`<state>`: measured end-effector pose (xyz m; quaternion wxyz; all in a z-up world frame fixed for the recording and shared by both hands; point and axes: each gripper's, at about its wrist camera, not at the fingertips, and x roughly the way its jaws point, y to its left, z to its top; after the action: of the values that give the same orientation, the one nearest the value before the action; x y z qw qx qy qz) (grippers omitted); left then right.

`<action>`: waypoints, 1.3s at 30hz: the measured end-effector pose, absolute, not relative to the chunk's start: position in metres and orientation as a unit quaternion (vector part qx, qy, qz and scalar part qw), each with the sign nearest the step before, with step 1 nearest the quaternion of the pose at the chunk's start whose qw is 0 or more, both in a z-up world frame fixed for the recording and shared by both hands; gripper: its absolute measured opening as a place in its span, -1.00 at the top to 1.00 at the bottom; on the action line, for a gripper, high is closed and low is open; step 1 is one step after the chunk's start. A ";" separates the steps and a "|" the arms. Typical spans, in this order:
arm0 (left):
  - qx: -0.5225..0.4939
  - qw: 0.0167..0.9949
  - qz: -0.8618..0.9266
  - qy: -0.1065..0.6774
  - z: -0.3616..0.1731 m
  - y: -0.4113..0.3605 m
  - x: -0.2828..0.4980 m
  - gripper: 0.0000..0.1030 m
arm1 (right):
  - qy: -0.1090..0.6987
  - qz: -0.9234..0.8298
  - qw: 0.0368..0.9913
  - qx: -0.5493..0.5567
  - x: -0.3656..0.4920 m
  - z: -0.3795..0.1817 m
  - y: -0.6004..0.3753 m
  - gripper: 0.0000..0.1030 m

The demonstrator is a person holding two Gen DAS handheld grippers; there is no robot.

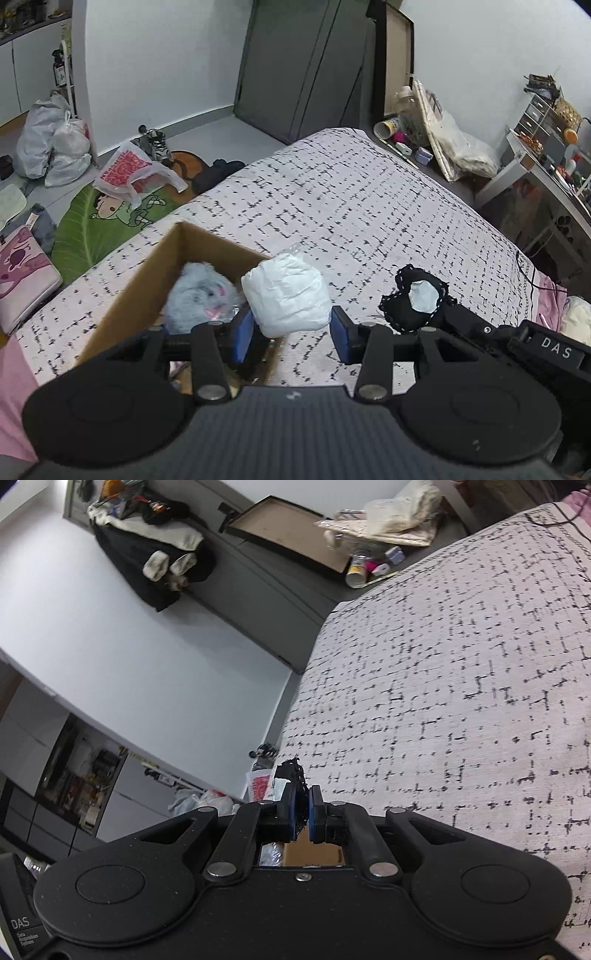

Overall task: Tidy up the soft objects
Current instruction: 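Carry the white bundle and black scrunchie over the box with both tools, then open both tools to drop the white bundle and scrunchie into the box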

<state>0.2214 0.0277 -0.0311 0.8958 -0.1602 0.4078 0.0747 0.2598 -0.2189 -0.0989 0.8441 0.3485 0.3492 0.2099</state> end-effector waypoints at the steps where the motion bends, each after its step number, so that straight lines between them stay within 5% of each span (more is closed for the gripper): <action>1: -0.162 0.895 0.076 0.407 -0.031 0.032 0.219 0.15 | 0.349 0.215 0.844 0.347 0.259 -0.098 -0.216 0.87; 21: -0.203 0.870 0.092 0.440 -0.063 0.092 0.197 0.15 | 0.370 0.288 0.839 0.277 0.247 -0.095 -0.155 0.87; 34: -0.220 0.849 0.109 0.468 -0.078 0.113 0.191 -0.25 | 0.409 0.337 0.818 0.225 0.235 -0.102 -0.115 0.85; 37: -0.216 0.848 0.117 0.470 -0.077 0.117 0.191 -0.25 | 0.436 0.336 0.805 0.222 0.235 -0.108 -0.110 0.68; 39: -0.216 0.849 0.116 0.468 -0.075 0.118 0.191 -0.27 | 0.449 0.337 0.797 0.224 0.236 -0.111 -0.111 0.31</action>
<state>0.1908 0.1181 -0.0752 0.8488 -0.2164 0.4681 0.1164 0.2359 -0.1112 -0.1110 0.7968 0.2239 0.4490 0.3366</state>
